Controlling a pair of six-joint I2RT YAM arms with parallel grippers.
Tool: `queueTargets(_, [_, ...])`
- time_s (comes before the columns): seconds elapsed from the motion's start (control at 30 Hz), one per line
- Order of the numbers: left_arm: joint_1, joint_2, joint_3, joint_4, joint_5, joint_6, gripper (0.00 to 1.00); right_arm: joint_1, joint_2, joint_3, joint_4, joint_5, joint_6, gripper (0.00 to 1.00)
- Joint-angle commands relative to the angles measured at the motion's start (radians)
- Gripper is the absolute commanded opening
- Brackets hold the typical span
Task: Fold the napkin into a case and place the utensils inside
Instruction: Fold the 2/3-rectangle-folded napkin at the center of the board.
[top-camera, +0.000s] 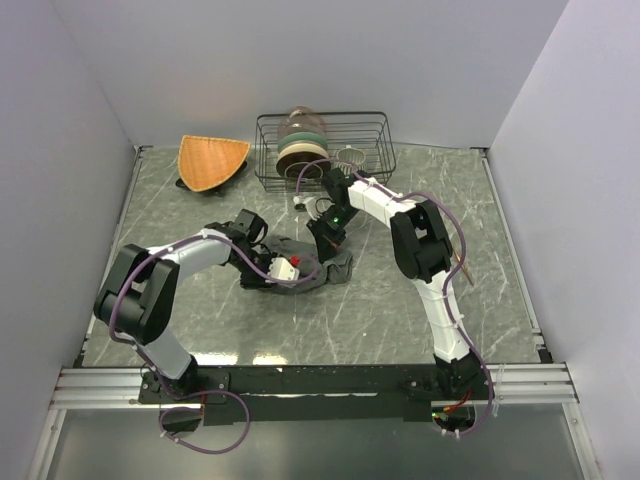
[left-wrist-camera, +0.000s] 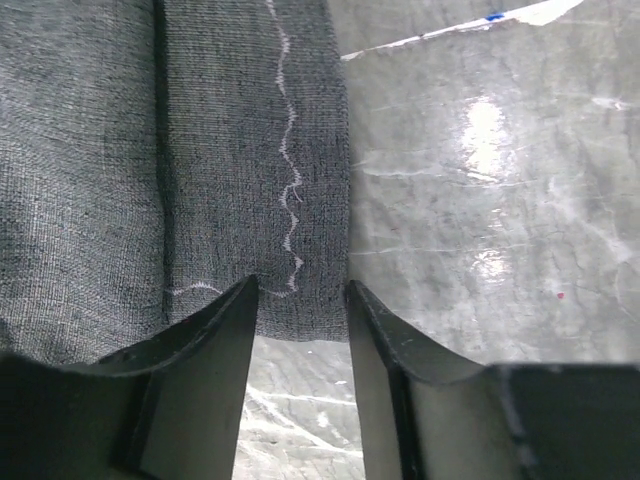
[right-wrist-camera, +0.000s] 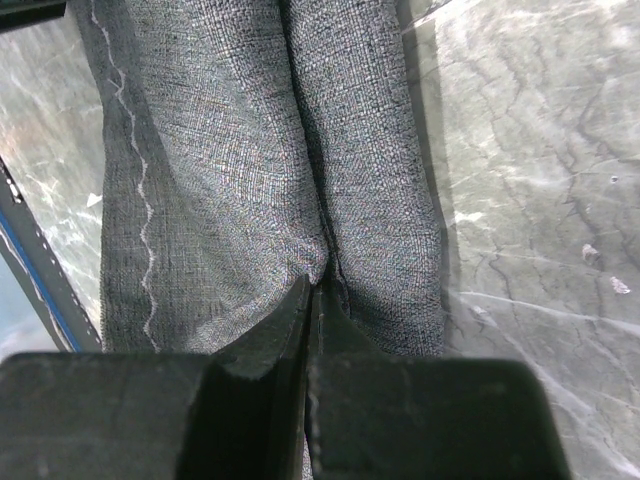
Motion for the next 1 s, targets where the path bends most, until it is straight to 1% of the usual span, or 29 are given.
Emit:
queueTargets(0.0, [-0.024, 0.017, 0.019, -0.076, -0.020, 0.019, 0.45, -0.011, 0.044, 0.034, -0.072, 0.031, -0.052, 0.00])
queueTargets(0.07, [-0.033, 0.031, 0.019, -0.067, -0.020, 0.010, 0.43, -0.009, 0.048, 0.038, -0.074, 0.031, -0.054, 0.00])
queueTargets(0.17, [-0.053, 0.037, 0.003, -0.058, -0.026, 0.024, 0.33, -0.014, 0.047, 0.042, -0.075, 0.032, -0.049, 0.00])
queueTargets(0.2, [-0.053, 0.037, -0.001, -0.055, -0.025, 0.027, 0.25, -0.014, 0.047, 0.042, -0.074, 0.031, -0.047, 0.00])
queueTargets(0.23, [-0.053, 0.039, 0.005, -0.058, -0.020, 0.027, 0.20, -0.014, 0.047, 0.042, -0.075, 0.031, -0.052, 0.00])
queueTargets(0.27, [-0.053, 0.043, 0.021, -0.099, -0.010, 0.027, 0.16, -0.014, 0.044, 0.041, -0.077, 0.031, -0.054, 0.00])
queueTargets(0.3, [-0.053, 0.046, 0.072, -0.125, 0.013, 0.023, 0.09, -0.014, 0.039, 0.033, -0.074, 0.032, -0.055, 0.00])
queueTargets(0.37, [-0.039, 0.056, 0.136, -0.194, 0.099, -0.022, 0.03, -0.014, 0.025, 0.019, -0.060, 0.032, -0.055, 0.00])
queueTargets(0.4, [-0.030, 0.066, 0.217, -0.223, 0.131, -0.034, 0.01, -0.014, 0.019, 0.012, -0.051, 0.034, -0.055, 0.00])
queueTargets(0.43, [-0.021, 0.083, 0.262, -0.260, 0.192, -0.045, 0.01, -0.014, 0.018, 0.008, -0.048, 0.035, -0.055, 0.00])
queueTargets(0.47, [-0.001, 0.127, 0.308, -0.293, 0.219, -0.060, 0.01, -0.014, 0.018, 0.007, -0.046, 0.034, -0.055, 0.00])
queueTargets(0.5, [0.011, 0.151, 0.392, -0.355, 0.242, -0.066, 0.01, -0.012, 0.021, 0.011, -0.051, 0.034, -0.057, 0.00])
queueTargets(0.57, [0.046, 0.225, 0.468, -0.406, 0.303, -0.085, 0.01, -0.014, 0.027, 0.019, -0.055, 0.038, -0.051, 0.00])
queueTargets(0.6, [0.062, 0.253, 0.541, -0.465, 0.323, -0.083, 0.01, -0.014, 0.028, 0.022, -0.055, 0.038, -0.049, 0.00])
queueTargets(0.7, [0.122, 0.347, 0.653, -0.524, 0.382, -0.100, 0.01, -0.014, 0.030, 0.025, -0.058, 0.035, -0.051, 0.00])
queueTargets(0.73, [0.146, 0.367, 0.676, -0.553, 0.389, -0.103, 0.01, -0.014, 0.031, 0.027, -0.060, 0.034, -0.054, 0.00])
queueTargets(0.87, [0.178, 0.459, 0.750, -0.587, 0.408, -0.148, 0.02, -0.015, 0.039, 0.044, -0.072, 0.037, -0.061, 0.00])
queueTargets(0.93, [0.188, 0.506, 0.782, -0.570, 0.417, -0.195, 0.03, -0.014, 0.039, 0.047, -0.067, 0.038, -0.063, 0.00])
queueTargets(0.97, [0.191, 0.523, 0.793, -0.564, 0.423, -0.253, 0.03, -0.014, 0.039, 0.051, -0.072, 0.038, -0.066, 0.00])
